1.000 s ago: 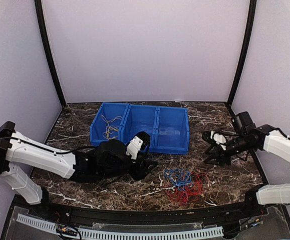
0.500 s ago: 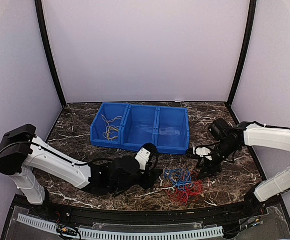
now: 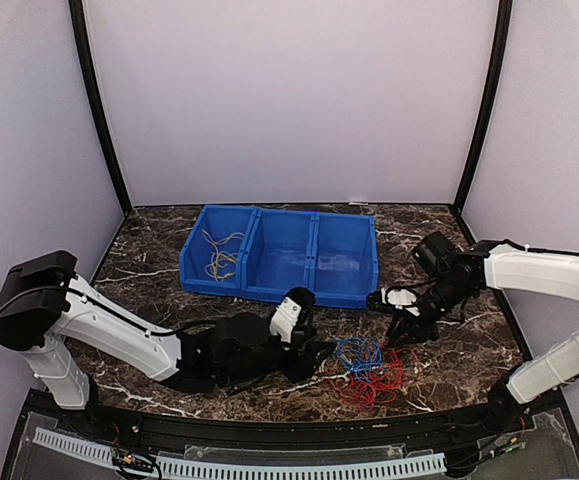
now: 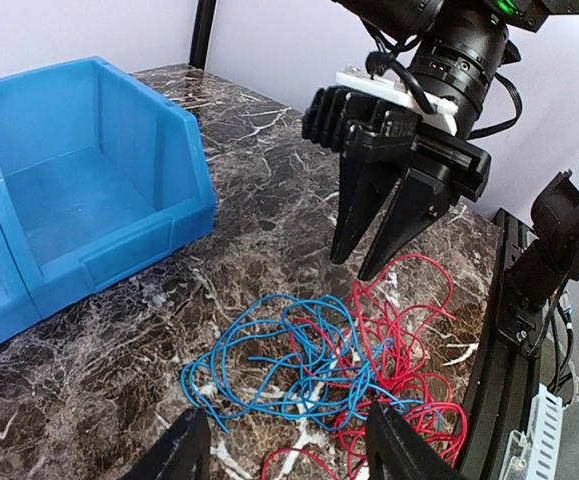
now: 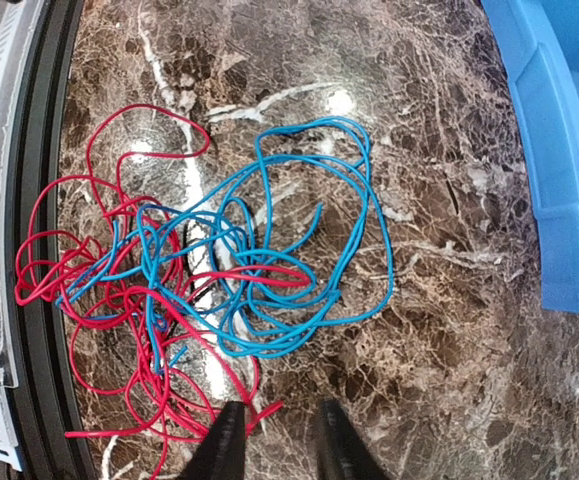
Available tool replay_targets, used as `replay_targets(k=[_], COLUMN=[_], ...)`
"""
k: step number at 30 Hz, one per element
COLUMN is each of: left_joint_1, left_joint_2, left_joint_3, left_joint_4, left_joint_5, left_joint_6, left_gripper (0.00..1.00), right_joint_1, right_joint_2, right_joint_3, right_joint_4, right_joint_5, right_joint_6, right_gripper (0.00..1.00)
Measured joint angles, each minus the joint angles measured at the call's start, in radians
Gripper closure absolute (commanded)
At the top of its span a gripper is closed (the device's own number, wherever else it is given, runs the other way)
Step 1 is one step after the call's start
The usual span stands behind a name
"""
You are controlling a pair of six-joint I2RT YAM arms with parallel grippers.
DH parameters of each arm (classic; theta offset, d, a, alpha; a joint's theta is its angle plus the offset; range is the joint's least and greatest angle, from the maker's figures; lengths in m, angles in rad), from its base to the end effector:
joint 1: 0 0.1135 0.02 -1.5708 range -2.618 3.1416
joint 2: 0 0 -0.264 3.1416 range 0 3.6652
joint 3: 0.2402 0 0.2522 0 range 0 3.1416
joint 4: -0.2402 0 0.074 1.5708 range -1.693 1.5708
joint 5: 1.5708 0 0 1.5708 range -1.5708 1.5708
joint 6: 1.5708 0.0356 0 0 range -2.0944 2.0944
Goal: Untangle the cables
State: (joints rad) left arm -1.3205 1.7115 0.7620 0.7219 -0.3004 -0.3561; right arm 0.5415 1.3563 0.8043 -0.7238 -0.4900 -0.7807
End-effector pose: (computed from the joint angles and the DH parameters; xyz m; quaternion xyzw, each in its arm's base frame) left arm 0.0978 -0.3400 0.1863 0.2764 0.7289 -0.3791 0.4985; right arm 0.1923 0.1352 0.1932 -0.6173 0.7355 0.2212 0.1702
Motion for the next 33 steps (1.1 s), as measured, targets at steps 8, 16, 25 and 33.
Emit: replay_targets(k=[8, 16, 25, 33], left_joint_1=[0.000, 0.000, 0.000, 0.000], left_joint_2=[0.088, 0.111, 0.111, 0.111], left_joint_3=[0.020, 0.042, 0.042, 0.042], left_joint_4=[0.043, 0.051, 0.050, 0.043], left_joint_5=[0.073, 0.101, 0.084, 0.071], left_joint_6=[0.005, 0.005, 0.005, 0.001], left_gripper=[0.46, 0.46, 0.46, 0.46], right_joint_1=[0.001, 0.026, 0.126, 0.197], right_joint_2=[-0.001, -0.061, -0.093, 0.033], right_joint_3=[0.021, 0.021, 0.005, -0.017], right_joint_4=[0.006, -0.009, -0.083, -0.075], right_joint_5=[-0.025, -0.028, 0.001, 0.027], right_joint_6=[0.023, 0.021, -0.011, 0.008], right_gripper=[0.73, 0.77, 0.60, 0.51])
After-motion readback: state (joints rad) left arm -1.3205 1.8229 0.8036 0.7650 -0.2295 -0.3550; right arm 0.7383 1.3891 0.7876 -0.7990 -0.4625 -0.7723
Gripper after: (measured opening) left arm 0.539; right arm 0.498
